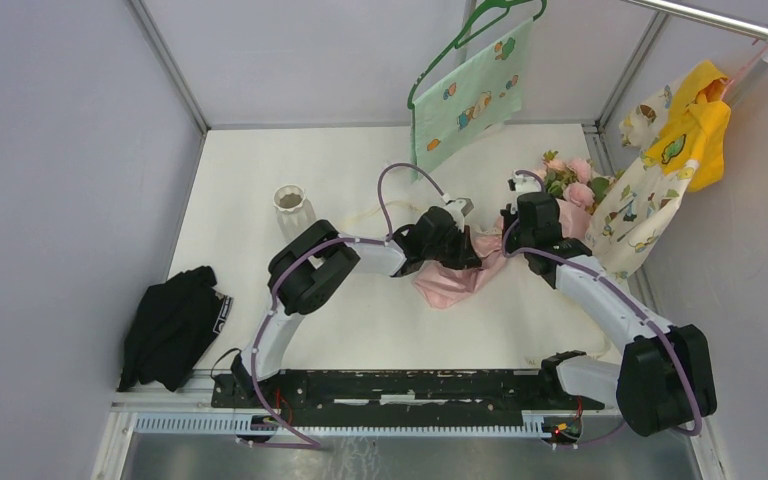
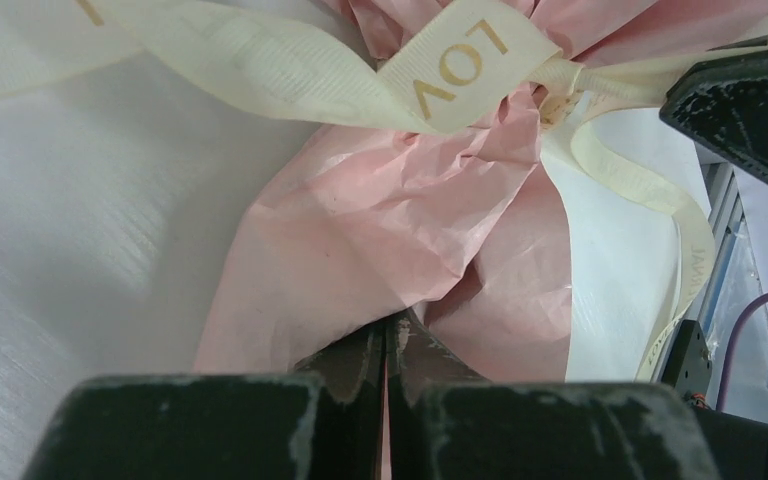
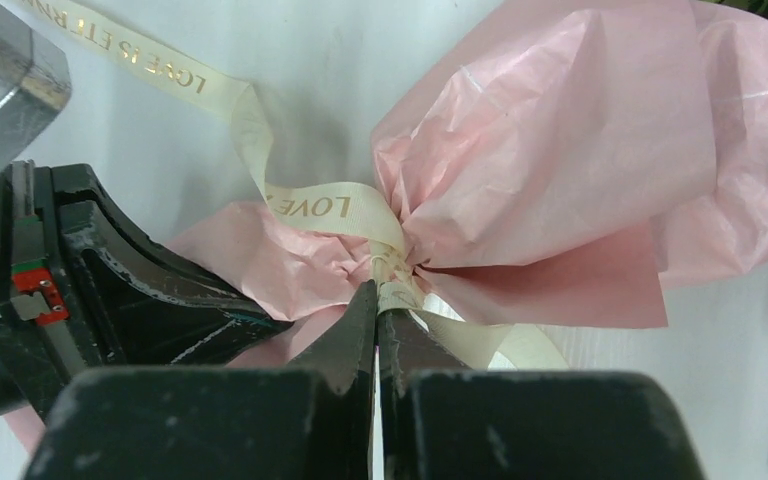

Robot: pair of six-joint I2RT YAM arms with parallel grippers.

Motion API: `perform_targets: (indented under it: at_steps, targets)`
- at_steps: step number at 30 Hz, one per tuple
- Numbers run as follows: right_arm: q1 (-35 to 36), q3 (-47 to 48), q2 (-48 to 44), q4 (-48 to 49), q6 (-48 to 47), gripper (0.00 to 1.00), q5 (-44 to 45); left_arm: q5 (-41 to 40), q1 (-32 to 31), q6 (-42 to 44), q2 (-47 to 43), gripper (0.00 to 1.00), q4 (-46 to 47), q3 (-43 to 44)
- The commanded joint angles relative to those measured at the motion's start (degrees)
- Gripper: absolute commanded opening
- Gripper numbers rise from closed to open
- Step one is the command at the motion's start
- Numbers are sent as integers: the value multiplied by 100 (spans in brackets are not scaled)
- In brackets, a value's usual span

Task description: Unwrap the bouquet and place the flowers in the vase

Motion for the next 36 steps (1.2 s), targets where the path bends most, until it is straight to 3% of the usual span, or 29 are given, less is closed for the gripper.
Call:
perform_targets:
  at_steps: [1,4,12,20,25,29,36]
  targets:
    - [-7,107,-239,230,36,0,179,-247,33,164,-366,4,-305,38]
    - [-9,118,-432,364,68,0,113,-339,31,281,-501,4,-422,56]
    - [-2,1411,-289,-3,-55,0,-356,-203,35,180,-300,4,-342,79]
    - [48,2236,356,70,-10,1,-1044,-241,34,178,-365,4,-320,-59]
    - [68,2712,1129,-170,-140,23,-955,-244,34,152,-391,4,-319,-74]
    - [102,2064,923,125,-160,31,-963,-303,35,189,-438,4,-319,-140]
    - [139,788,566,485,-166,31,-1061,-251,36,170,-315,4,-328,-16]
